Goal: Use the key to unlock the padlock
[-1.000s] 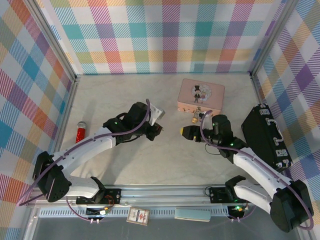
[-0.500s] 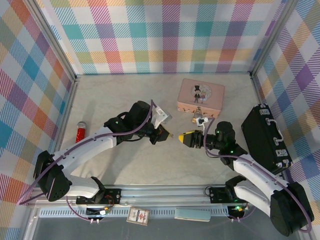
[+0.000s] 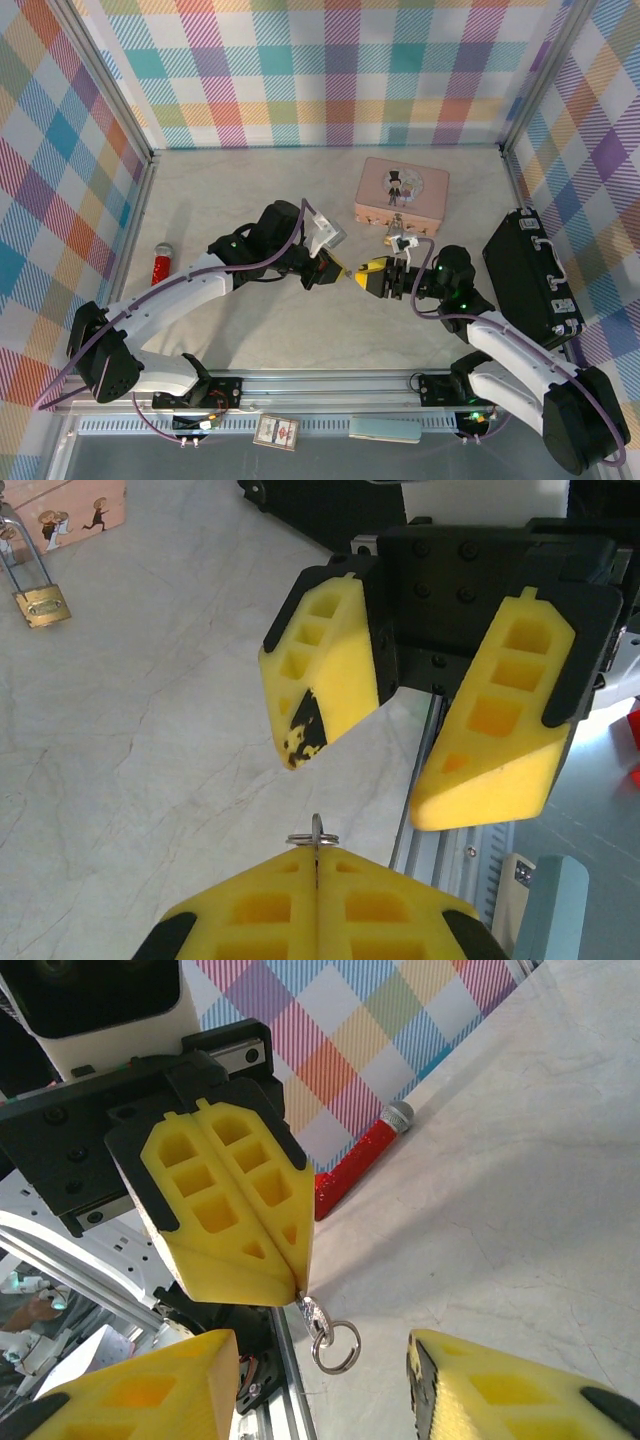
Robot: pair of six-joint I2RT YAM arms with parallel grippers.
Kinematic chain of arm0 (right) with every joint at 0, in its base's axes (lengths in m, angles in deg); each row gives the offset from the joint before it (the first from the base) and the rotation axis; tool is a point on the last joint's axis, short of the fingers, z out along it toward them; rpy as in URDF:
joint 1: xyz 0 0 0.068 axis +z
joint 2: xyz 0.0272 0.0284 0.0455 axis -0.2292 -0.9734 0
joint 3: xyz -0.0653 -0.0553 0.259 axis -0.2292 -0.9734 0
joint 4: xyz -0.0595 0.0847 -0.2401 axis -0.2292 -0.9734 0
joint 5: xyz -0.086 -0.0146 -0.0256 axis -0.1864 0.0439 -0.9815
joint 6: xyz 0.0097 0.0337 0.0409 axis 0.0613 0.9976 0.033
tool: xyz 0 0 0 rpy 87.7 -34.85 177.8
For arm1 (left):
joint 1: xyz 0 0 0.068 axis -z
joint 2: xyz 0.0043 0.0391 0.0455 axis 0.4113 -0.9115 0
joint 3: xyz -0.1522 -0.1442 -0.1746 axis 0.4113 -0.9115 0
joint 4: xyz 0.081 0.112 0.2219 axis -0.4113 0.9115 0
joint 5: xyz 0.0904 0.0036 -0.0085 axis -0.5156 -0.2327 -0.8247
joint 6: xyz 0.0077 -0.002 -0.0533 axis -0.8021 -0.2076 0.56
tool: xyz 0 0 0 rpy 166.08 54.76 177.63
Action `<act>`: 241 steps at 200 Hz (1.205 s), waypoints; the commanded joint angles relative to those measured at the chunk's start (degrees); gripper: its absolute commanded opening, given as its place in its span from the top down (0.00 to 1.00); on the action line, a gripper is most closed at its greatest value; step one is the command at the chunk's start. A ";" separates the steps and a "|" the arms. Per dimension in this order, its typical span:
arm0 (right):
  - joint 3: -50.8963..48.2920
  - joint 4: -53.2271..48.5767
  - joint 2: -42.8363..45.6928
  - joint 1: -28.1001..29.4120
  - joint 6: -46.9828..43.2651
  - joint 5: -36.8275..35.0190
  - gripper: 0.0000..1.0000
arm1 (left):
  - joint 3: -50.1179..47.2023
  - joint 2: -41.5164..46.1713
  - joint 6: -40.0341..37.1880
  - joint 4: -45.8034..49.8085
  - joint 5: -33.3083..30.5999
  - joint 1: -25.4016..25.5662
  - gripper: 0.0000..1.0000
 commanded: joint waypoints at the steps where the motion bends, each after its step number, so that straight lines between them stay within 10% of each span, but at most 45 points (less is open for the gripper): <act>1: -0.01 -0.44 1.66 0.32 -2.09 0.48 0.52 | 1.51 1.54 -0.77 -1.03 1.12 0.59 1.00; 241: -1.74 5.24 -0.05 0.57 -2.64 0.90 0.58 | 0.48 1.80 -1.92 -1.35 4.01 -0.44 1.00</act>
